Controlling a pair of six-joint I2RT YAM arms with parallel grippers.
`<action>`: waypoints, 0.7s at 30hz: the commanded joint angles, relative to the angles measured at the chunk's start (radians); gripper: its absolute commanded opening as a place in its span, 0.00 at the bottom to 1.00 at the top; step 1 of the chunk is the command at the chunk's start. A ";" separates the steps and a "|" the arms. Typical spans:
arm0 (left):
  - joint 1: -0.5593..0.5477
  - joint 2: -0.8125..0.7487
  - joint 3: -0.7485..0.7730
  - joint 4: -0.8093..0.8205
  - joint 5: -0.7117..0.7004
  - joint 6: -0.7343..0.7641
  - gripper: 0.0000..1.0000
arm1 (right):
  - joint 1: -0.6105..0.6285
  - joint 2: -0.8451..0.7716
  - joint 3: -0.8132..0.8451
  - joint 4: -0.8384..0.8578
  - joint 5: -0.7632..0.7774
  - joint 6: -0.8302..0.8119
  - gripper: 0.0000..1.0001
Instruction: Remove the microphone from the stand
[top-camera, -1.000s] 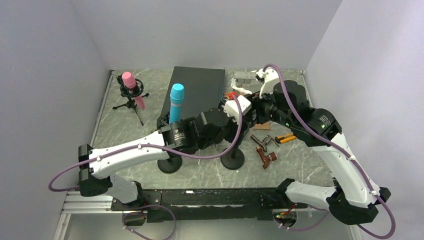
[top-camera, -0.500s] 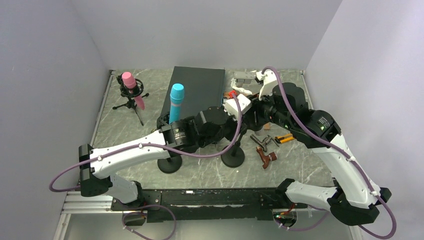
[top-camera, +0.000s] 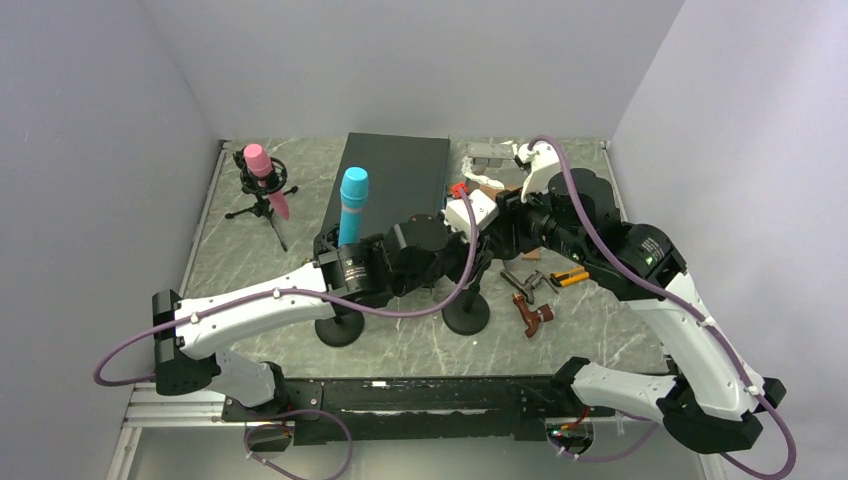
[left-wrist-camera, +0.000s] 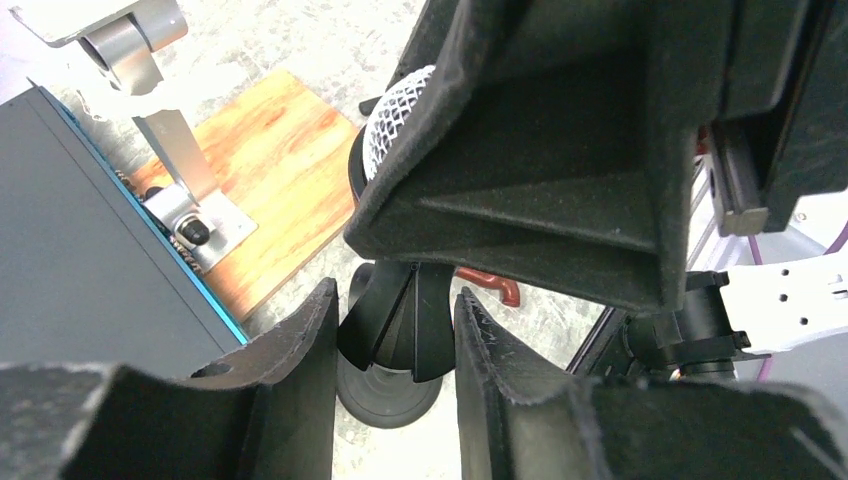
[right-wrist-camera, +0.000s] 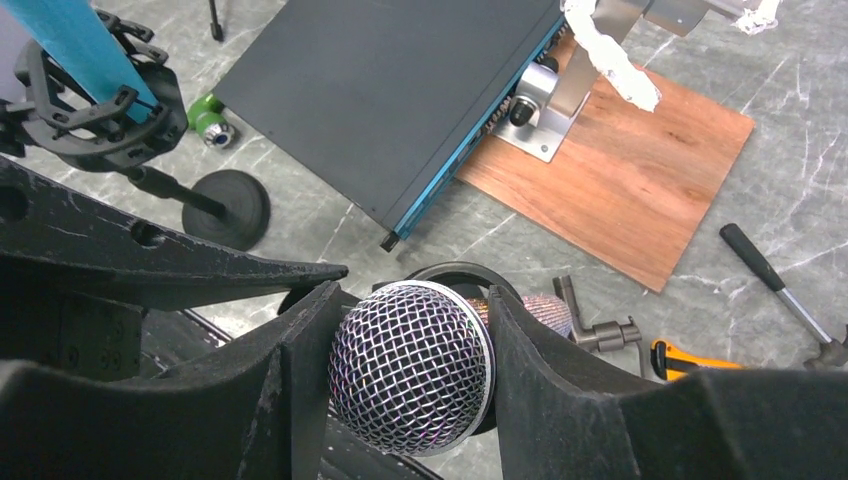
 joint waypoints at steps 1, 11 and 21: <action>-0.005 -0.016 -0.035 -0.033 0.059 -0.017 0.00 | 0.005 0.005 0.117 0.036 0.049 0.031 0.00; -0.006 -0.016 -0.040 -0.050 0.073 -0.019 0.00 | 0.005 0.119 0.397 -0.032 0.256 0.114 0.00; -0.017 -0.018 -0.013 -0.078 0.050 -0.005 0.00 | 0.003 0.152 0.488 0.013 0.326 0.117 0.00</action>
